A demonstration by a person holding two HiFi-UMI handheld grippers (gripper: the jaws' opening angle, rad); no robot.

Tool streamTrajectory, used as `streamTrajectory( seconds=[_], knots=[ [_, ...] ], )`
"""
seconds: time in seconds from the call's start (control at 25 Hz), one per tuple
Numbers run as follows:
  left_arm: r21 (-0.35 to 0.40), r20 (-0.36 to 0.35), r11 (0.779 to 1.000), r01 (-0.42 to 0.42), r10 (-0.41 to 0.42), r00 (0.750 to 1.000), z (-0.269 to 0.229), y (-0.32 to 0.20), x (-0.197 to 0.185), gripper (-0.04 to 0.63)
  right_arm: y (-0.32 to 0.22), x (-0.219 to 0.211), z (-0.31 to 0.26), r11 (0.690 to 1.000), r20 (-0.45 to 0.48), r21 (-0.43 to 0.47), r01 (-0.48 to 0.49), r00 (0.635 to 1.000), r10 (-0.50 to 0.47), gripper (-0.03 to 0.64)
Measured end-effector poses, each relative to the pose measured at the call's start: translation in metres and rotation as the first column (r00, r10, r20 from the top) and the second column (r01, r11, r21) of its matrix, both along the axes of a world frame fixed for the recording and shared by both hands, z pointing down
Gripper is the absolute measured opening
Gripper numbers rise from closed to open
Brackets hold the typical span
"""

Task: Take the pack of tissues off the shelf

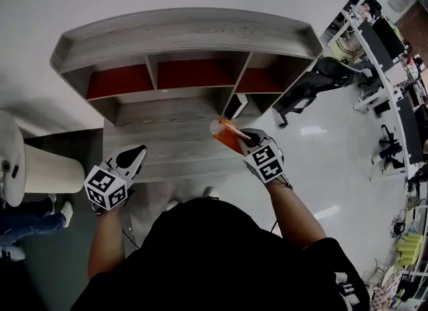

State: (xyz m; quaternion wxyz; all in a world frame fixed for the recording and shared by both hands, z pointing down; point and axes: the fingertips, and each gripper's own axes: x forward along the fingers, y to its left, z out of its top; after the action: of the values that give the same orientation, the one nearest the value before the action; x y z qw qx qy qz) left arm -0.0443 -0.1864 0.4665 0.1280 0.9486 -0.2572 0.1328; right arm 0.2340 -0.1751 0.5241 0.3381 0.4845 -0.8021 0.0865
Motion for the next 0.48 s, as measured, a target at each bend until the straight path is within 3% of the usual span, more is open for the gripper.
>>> streamTrajectory(
  seconds=[0.48],
  knots=[
    [-0.039,0.041,0.986,0.165,-0.163,0.986,0.015,0.005,-0.056,0.018,-0.032,-0.058,0.061,0.981,0.013,-0.042,0.187,0.982,-0.187,0.015]
  ],
)
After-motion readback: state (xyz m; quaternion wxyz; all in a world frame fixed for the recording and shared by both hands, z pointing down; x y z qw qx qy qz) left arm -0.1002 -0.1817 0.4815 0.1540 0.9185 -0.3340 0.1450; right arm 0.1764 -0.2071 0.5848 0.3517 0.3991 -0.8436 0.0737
